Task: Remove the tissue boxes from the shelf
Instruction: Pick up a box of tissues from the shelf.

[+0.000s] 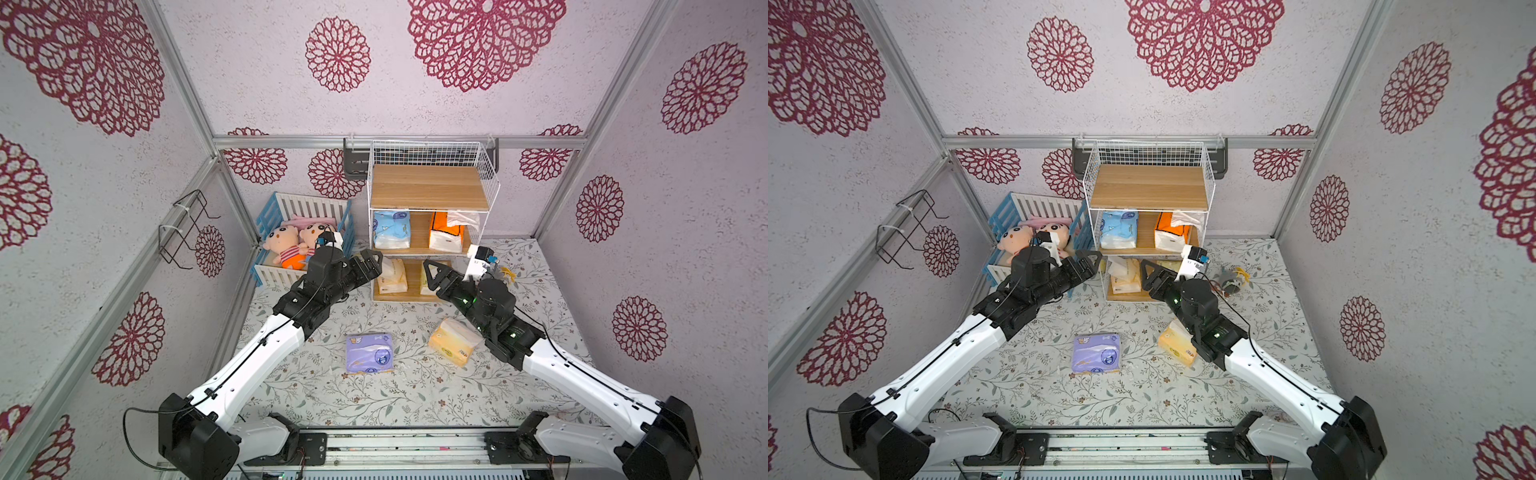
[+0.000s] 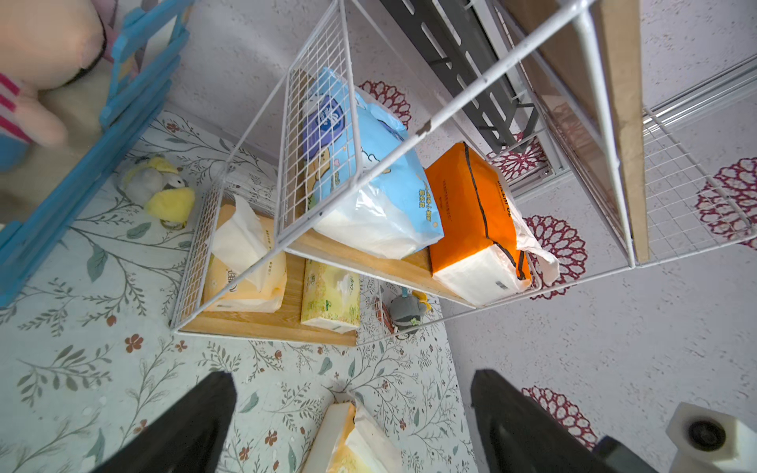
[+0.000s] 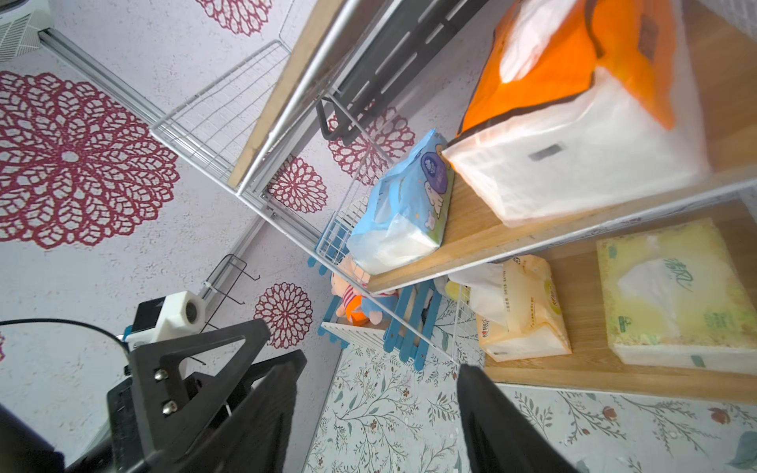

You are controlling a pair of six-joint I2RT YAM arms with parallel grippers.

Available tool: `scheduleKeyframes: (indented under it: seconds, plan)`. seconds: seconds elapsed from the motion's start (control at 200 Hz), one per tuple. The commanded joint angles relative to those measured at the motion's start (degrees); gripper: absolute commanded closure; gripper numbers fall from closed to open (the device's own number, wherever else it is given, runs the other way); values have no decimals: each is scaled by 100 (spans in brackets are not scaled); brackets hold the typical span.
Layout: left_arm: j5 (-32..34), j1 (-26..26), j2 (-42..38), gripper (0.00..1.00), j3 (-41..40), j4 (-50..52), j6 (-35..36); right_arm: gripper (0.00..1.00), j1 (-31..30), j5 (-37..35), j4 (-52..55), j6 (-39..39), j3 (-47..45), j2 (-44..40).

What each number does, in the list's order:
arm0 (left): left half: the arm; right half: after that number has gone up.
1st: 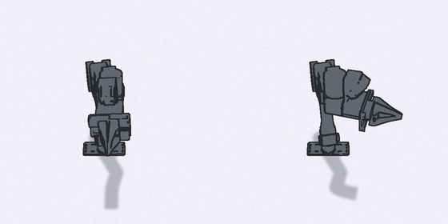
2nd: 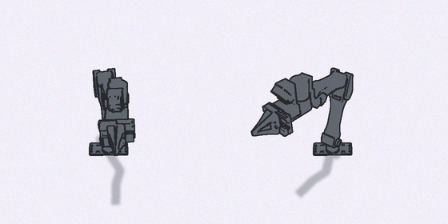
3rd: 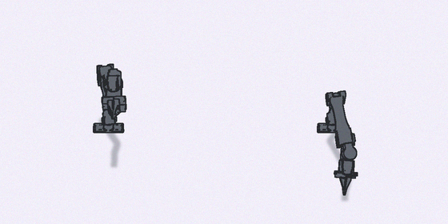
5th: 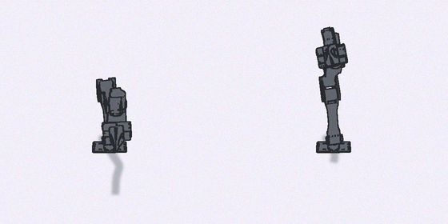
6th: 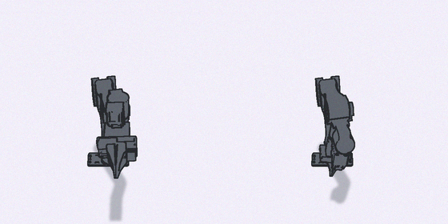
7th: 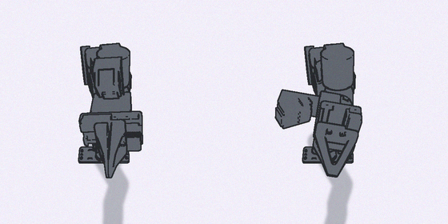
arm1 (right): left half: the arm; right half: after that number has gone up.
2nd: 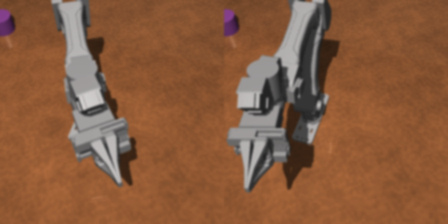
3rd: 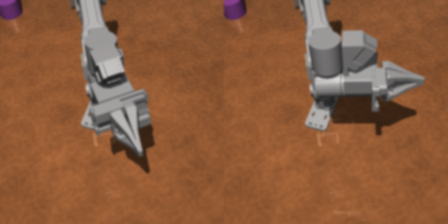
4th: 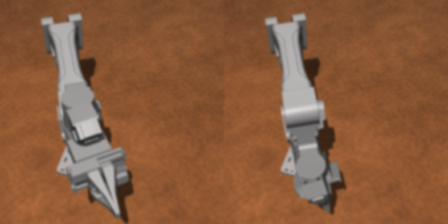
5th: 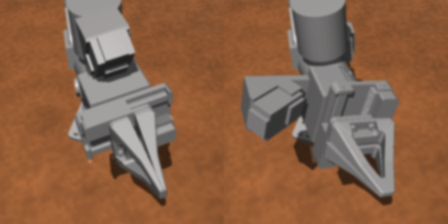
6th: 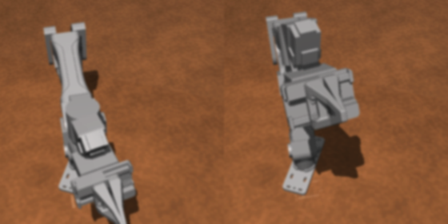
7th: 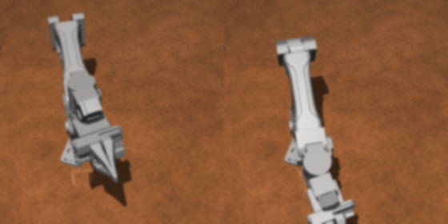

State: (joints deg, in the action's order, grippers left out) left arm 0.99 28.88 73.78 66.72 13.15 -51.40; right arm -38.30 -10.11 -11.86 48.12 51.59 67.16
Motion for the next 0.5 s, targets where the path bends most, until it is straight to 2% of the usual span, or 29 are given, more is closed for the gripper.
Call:
scheduleKeyframes:
  seconds: [0.0,0.17,0.49]
  plan:
    - [123,-92,205,3,192,-324,296,32,34,-170,-463,200,366,264]
    - [-185,-249,553,3,548,-284,440,32,51,-259,-248,111,876,730]
    - [-128,-427,660,2,520,-618,490,34,60,-305,-534,345,1305,1451]
